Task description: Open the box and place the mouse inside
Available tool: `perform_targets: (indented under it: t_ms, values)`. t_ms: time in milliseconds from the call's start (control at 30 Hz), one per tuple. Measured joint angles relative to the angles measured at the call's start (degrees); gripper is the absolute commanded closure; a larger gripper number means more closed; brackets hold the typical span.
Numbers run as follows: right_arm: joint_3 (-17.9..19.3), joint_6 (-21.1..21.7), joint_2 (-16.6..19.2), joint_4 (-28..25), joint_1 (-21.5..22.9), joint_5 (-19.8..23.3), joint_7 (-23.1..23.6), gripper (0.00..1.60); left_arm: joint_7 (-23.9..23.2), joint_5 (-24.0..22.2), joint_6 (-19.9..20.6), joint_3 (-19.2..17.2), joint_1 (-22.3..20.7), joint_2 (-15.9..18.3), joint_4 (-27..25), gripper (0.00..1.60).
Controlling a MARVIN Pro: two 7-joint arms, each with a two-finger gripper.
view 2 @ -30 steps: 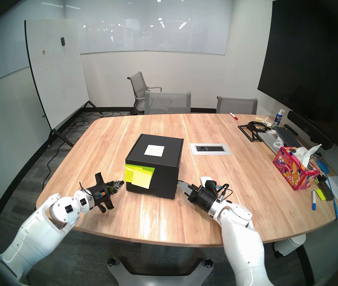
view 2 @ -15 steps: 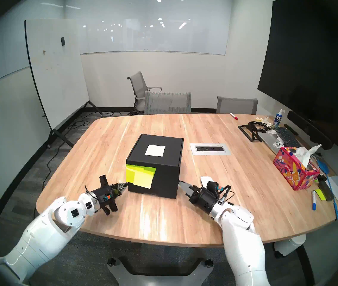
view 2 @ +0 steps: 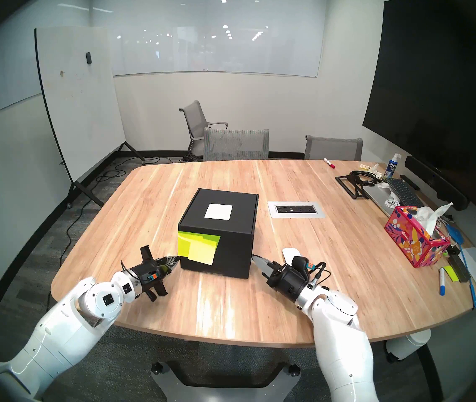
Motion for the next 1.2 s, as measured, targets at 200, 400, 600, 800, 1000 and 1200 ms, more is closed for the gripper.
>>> perform_targets:
  t_ms: [200, 400, 600, 800, 1000, 1200]
  values:
    - [0.0, 0.0, -0.1, 0.0, 0.1, -0.1, 0.0, 1.6, 0.2, -0.1, -0.2, 0.0, -0.3, -0.3, 0.3, 1.6]
    - [0.0, 0.0, -0.2, -0.1, 0.2, -0.2, -0.1, 1.6, 0.2, -0.1, -0.4, 0.0, -0.4, -0.4, 0.3, 1.6]
    - [0.5, 0.1, -0.3, -0.6, 0.0, -0.4, -0.8, 1.6, 0.3, -0.1, -0.5, 0.1, -0.4, -0.5, 0.3, 1.6]
    - [1.2, 0.8, -0.4, -0.9, -0.1, -0.4, -2.3, 1.6, 0.3, -0.1, -0.5, 0.1, -0.3, -0.5, 0.2, 1.6]
    - [1.4, 1.5, -0.4, -0.1, 0.0, -0.3, -2.0, 1.6, 0.2, -0.1, -0.4, 0.2, -0.3, -0.5, 0.2, 1.6]
    - [0.9, 1.8, -0.3, 2.4, 0.7, -0.3, -0.7, 1.6, 0.1, -0.1, -0.4, 0.2, -0.4, -0.6, 0.2, 1.6]
